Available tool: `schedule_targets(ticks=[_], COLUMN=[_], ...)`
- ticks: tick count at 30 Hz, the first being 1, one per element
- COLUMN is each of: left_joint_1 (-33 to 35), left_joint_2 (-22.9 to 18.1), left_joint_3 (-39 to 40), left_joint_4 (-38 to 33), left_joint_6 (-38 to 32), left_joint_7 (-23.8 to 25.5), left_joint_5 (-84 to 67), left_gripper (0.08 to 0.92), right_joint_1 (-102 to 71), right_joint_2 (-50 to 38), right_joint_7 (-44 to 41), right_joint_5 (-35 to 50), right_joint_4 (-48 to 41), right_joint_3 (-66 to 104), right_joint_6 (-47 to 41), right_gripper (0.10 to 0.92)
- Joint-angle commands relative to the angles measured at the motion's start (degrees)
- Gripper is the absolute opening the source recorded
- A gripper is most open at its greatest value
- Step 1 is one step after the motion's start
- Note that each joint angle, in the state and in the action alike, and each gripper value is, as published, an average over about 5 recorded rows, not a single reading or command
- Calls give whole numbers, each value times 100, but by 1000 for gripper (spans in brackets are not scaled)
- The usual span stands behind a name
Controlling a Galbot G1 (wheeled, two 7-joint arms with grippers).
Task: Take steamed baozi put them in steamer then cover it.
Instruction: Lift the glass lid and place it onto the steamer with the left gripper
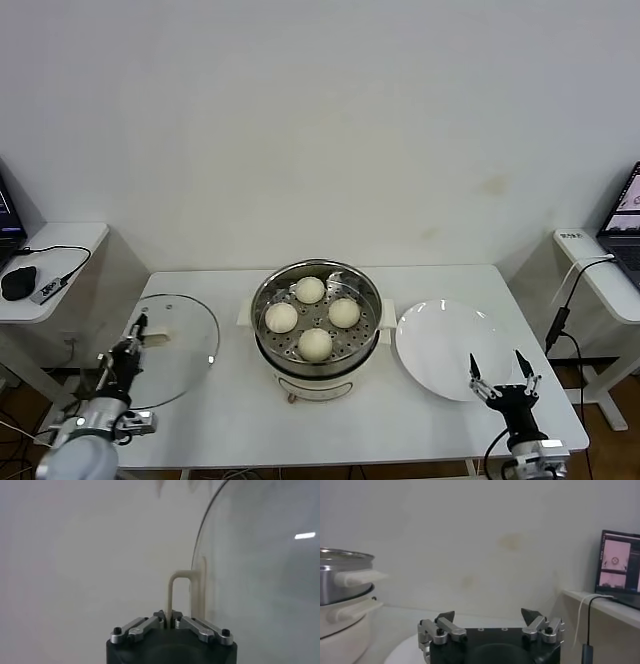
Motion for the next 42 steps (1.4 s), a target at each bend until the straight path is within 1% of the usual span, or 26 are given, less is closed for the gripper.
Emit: schedule_targets(ticks=[1, 5, 10, 13, 16, 21, 25, 30, 35, 42], left_joint_1=[472, 299, -13, -332, -761, -1349, -1727, -2168, -2433, -2502], left_joint_2=[444, 530, 849, 802, 559, 186, -153, -712, -1323, -1757], left_joint_3=[-138, 250, 966, 1498, 1977, 2685, 3079, 3454, 3693, 3969], left_joint_4=[-1870, -2278, -2304, -2244, -2144, -1974, -1772, -1444, -1070, -713], left_joint_6=[840, 1039, 1422, 1658, 1841, 2119, 2258, 2437, 2548, 2628], left_joint_7=[1066, 1257, 1236, 1233, 1430, 1976, 2305, 2619, 2751, 2676], left_joint_5=[-883, -1082, -1419, -1367, -814, 323, 857, 1274, 1609, 1700], left_gripper=[147, 147, 147, 147, 147, 147, 147, 147, 147, 147], right_joint_1=[17, 4, -13, -7, -27, -32, 12, 32, 47, 9], right_joint_2=[3, -17, 72, 166, 226, 349, 463, 504, 516, 542], right_joint_7=[-12, 8, 64, 93, 124, 191, 232, 276, 304, 341], right_joint_5=[-125, -219, -555, -860, -1054, -1330, -1514, -1669, -1712, -1811], right_joint_4=[-60, -126, -101, -35, 39, 88, 14, -33, -78, -71], right_joint_3=[-26, -15, -54, -54, -67, -171, -274, -285, -254, -277], right_joint_6=[24, 50, 82, 79, 89, 92, 110, 167, 194, 252], right_gripper=[823, 823, 823, 823, 823, 823, 823, 823, 823, 823])
